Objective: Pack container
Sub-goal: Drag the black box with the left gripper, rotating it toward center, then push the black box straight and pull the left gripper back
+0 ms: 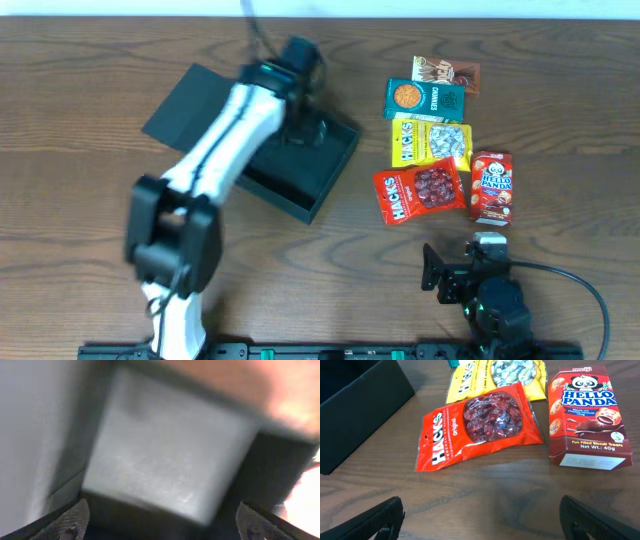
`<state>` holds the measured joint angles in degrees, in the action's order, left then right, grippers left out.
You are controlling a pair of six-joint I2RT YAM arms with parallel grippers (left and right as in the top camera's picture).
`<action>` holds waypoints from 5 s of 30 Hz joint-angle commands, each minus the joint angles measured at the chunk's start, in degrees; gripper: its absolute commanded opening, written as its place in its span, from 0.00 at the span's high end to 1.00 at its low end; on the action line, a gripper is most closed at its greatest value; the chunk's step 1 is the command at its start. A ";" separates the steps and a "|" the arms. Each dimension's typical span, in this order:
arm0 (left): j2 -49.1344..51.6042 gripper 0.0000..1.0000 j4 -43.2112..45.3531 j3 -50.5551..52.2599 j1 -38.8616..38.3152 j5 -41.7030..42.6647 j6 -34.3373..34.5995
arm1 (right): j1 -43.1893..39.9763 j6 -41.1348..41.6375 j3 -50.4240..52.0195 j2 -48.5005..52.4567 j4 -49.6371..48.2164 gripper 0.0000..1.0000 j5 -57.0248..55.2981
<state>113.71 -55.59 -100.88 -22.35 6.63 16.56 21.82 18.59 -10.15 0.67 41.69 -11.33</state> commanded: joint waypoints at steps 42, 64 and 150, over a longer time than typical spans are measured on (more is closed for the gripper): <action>-17.55 0.12 14.62 38.01 2.25 -0.68 41.29 | -0.42 -0.22 0.63 -0.35 0.04 0.01 -0.22; -14.60 0.80 18.99 38.05 2.25 -10.23 20.48 | -0.42 -0.22 0.63 -0.35 0.04 0.01 -0.22; -15.87 0.05 30.84 35.30 5.55 -14.49 -8.35 | -0.42 -0.22 0.63 -0.35 0.04 0.01 -0.22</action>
<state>98.63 -23.92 -63.13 -17.02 -6.90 7.20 21.82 18.59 -10.15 0.67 41.69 -11.33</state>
